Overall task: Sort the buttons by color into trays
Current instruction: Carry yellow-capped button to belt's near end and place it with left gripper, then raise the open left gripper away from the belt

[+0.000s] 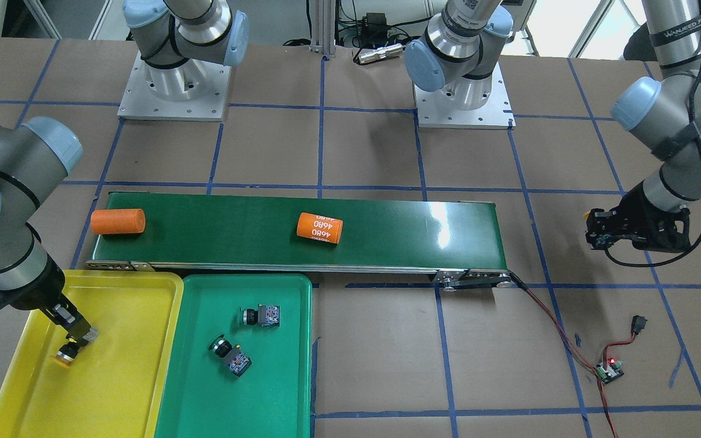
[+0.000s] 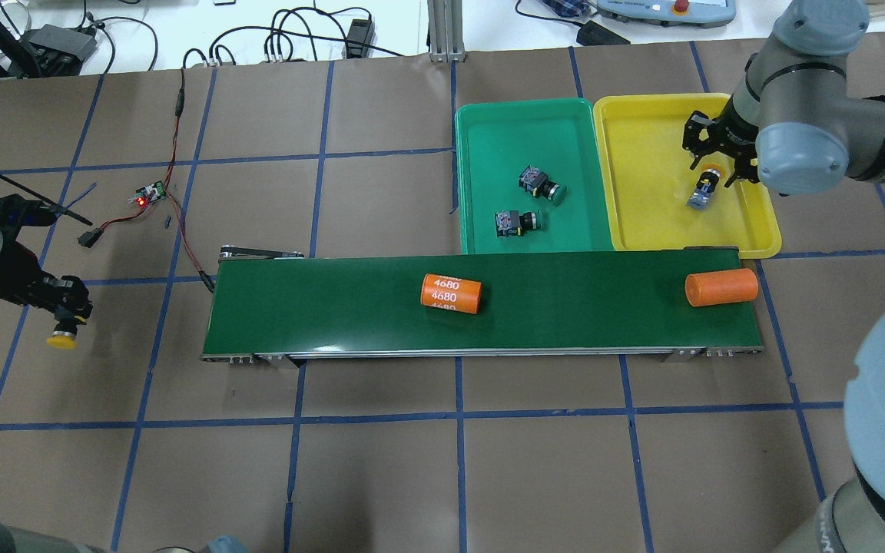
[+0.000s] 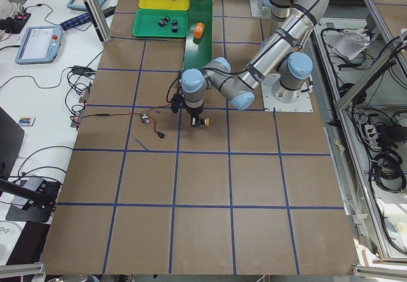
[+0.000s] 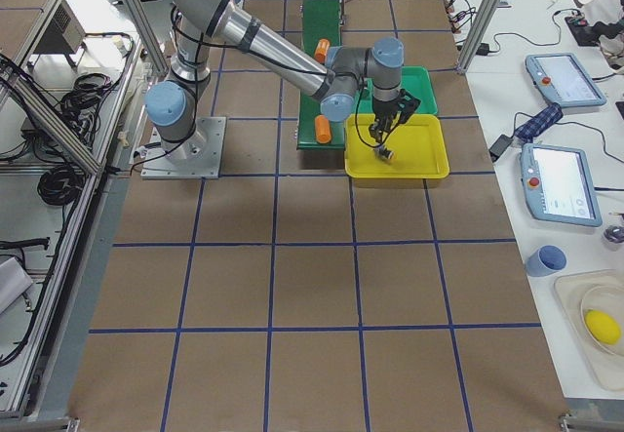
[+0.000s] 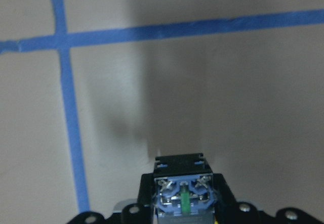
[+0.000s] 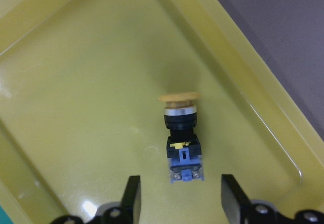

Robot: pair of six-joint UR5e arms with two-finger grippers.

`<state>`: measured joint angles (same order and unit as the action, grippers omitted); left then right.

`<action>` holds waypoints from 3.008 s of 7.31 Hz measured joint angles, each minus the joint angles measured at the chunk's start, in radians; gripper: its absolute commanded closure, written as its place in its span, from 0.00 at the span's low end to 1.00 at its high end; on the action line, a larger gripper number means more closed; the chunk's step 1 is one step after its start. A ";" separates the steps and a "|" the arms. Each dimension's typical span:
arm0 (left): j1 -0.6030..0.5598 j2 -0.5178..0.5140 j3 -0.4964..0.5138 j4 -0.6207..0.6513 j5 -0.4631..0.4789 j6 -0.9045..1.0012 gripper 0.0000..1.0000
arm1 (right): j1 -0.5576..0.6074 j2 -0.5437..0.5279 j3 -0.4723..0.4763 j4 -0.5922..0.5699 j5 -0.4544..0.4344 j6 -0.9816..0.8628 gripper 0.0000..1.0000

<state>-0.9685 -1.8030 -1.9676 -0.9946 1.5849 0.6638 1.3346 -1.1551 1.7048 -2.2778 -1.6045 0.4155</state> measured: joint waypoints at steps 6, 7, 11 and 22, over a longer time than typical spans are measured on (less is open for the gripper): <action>-0.405 0.069 0.030 -0.048 -0.078 -1.017 0.92 | 0.008 -0.381 0.006 0.427 0.003 -0.004 0.00; -0.464 0.066 0.030 -0.047 -0.114 -1.211 0.95 | 0.014 -0.431 0.008 0.491 0.005 -0.003 0.00; -0.673 0.048 0.019 -0.061 -0.193 -1.830 0.43 | 0.026 -0.460 0.021 0.550 -0.001 -0.025 0.00; -0.608 0.212 0.264 -0.516 -0.159 -1.128 0.00 | 0.024 -0.457 0.032 0.540 -0.060 -0.054 0.00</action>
<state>-1.5770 -1.5906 -1.7035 -1.5103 1.4260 -0.4641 1.3590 -1.6118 1.7364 -1.7377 -1.6647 0.3617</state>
